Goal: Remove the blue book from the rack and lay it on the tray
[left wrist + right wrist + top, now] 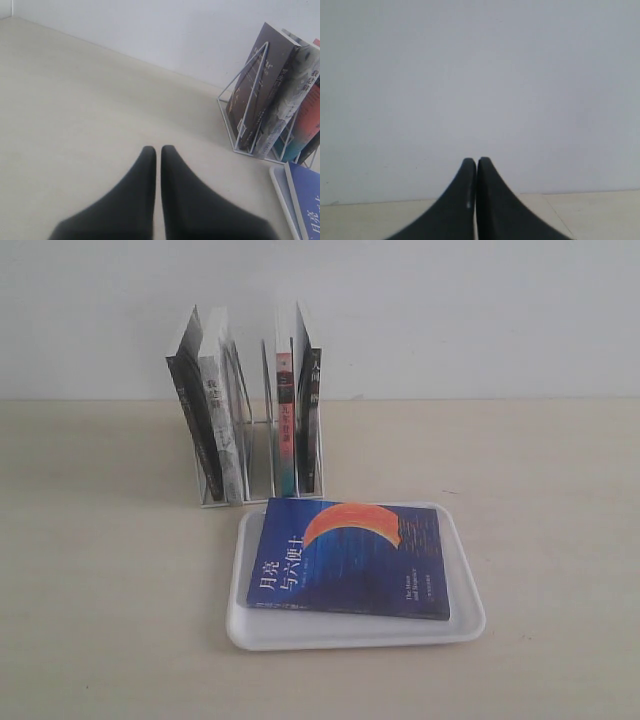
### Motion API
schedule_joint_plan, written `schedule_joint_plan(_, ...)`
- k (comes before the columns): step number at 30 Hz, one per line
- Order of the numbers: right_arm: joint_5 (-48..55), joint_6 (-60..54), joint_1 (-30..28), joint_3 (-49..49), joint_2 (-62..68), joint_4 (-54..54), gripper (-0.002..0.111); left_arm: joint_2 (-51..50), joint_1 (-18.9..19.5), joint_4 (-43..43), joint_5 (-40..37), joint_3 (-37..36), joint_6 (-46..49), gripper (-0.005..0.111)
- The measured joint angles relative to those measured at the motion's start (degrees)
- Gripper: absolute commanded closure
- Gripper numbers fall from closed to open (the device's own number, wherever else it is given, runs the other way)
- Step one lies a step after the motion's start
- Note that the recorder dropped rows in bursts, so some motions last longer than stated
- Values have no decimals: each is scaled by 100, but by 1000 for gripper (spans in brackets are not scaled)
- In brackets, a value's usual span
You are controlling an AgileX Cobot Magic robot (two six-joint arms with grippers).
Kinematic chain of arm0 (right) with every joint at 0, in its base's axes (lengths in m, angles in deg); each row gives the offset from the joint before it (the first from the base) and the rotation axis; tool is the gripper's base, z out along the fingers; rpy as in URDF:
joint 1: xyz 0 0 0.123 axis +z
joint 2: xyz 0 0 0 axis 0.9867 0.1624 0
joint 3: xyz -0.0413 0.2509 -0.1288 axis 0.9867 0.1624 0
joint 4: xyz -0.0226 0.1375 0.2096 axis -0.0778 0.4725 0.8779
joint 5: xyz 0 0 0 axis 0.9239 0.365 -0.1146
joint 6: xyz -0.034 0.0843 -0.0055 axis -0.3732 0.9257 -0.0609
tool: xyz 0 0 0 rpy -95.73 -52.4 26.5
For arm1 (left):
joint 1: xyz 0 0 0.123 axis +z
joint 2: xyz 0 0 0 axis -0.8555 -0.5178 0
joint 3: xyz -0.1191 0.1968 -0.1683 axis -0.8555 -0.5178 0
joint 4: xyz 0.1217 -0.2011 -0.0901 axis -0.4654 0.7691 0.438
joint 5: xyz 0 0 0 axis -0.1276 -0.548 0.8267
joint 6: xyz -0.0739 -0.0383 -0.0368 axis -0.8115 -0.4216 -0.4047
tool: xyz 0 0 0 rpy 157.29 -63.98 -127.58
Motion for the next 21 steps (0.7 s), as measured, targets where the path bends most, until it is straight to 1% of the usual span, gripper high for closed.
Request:
schedule_joint_plan(6,-304,15,-15,92,-13,24,108,0,0,0,0,0,0,103)
schedule_joint_plan(17,-340,-153,525,104,-13,-6,108,0,0,0,0,0,0,103)
schedule_joint_plan(18,-340,-277,553,104,-13,124,108,0,0,0,0,0,0,103)
schedule_joint_plan(21,-316,-1396,589,104,-13,1209,108,0,0,0,0,0,0,103)
